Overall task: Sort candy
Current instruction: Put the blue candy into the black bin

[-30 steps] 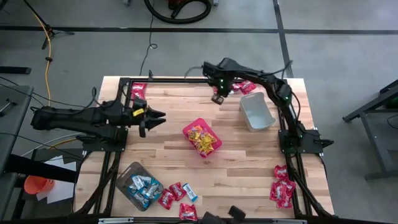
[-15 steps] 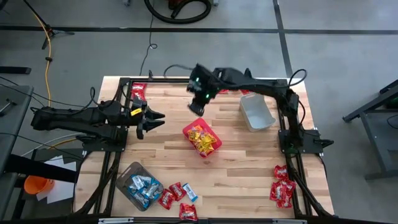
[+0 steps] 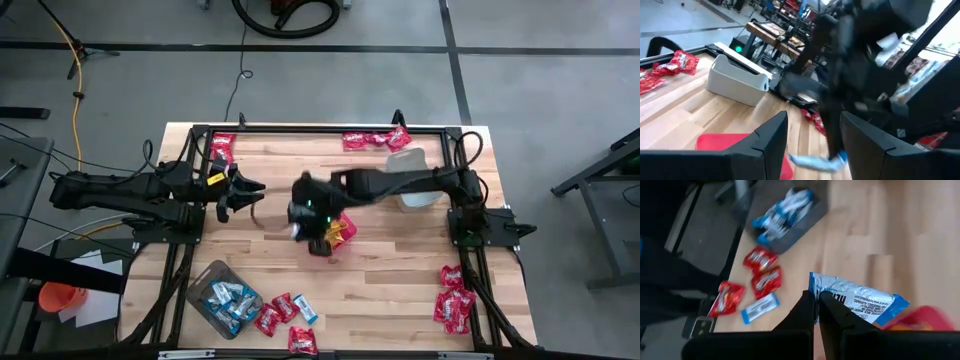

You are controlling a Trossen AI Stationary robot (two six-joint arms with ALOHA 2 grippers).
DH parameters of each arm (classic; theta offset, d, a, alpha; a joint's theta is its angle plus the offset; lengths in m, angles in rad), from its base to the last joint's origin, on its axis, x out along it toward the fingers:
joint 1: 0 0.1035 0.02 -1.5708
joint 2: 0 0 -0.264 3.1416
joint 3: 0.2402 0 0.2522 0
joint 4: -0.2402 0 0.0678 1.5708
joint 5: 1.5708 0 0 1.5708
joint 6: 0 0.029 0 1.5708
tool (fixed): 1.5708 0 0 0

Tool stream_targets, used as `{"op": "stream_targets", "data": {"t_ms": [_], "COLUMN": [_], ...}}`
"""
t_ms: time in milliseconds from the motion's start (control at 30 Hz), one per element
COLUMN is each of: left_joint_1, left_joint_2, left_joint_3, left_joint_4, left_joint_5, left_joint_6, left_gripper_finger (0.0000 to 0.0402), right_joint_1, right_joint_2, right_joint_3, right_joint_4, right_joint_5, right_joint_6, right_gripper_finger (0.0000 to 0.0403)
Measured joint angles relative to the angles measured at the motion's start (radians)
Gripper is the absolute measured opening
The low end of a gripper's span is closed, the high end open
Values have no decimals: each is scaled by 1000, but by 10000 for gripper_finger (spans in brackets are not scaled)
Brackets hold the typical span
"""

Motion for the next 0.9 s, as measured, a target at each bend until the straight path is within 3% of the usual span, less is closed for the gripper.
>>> {"op": "stream_targets", "data": {"t_ms": [167,367,600,767,900], "left_joint_1": [0,0,0,0,0], "left_joint_2": [0,0,0,0,0], "left_joint_3": [0,0,0,0,0], "left_joint_4": [-2,-2,0,6,6], "left_joint_5": [-66,-69,-96,-96,-95], "left_joint_6": [-85,-150,-142,-140,-124], "left_gripper_finger": [170,170,170,170,170], "right_joint_1": [81,143,169,173,172], "right_joint_2": [2,3,3,8,33], "right_joint_3": [-105,-205,-223,-223,-223], "right_joint_4": [153,433,770,972,1093], "right_joint_5": [1,0,4,101,114], "right_joint_6": [5,90,183,136,137], "right_gripper_finger": [2,2,3,3,3]}}
